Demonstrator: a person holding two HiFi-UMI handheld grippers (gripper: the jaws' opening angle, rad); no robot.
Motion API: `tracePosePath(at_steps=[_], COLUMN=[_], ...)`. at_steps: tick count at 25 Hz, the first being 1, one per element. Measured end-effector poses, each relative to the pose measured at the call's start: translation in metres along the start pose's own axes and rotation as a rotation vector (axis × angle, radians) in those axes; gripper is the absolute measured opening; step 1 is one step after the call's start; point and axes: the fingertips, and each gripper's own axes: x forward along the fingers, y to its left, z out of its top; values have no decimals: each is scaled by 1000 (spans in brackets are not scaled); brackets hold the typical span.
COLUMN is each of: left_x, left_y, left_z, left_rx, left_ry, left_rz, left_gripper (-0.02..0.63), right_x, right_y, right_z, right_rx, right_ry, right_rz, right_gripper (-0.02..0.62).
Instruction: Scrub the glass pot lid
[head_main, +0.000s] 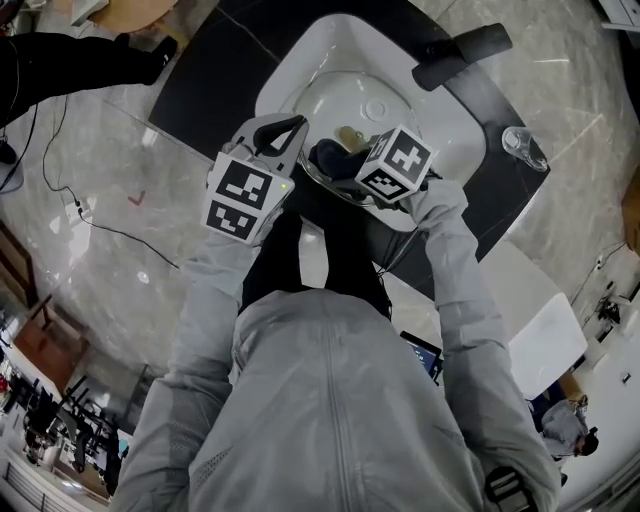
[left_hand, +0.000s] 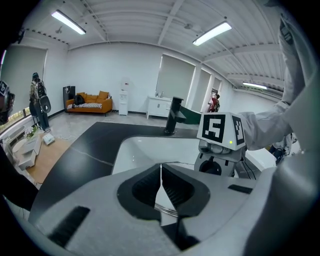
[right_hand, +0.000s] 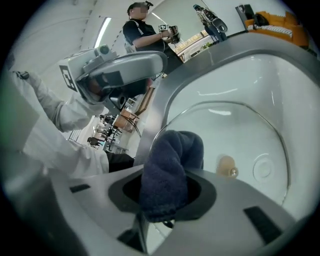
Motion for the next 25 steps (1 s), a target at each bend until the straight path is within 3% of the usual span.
tracePosePath(at_steps=[5, 11, 18, 25], left_x=[5, 9, 13, 15], left_y=[-6, -9, -10, -9], left_z=[1, 3, 2, -1], left_rx=[13, 28, 35, 31], left_ry=[11, 18, 28, 39], left_rz=[-18, -31, -36, -35], left_gripper=[29, 29, 29, 29], right_x=[-11, -23, -40, -59], right_y=[4, -14, -68, -136], right_z=[-36, -76, -110, -117], right_rx=[53, 136, 216, 246], right_ry=[67, 162, 225, 198], right_rz=[68, 32, -161, -460], right_gripper=[124, 123, 121, 123])
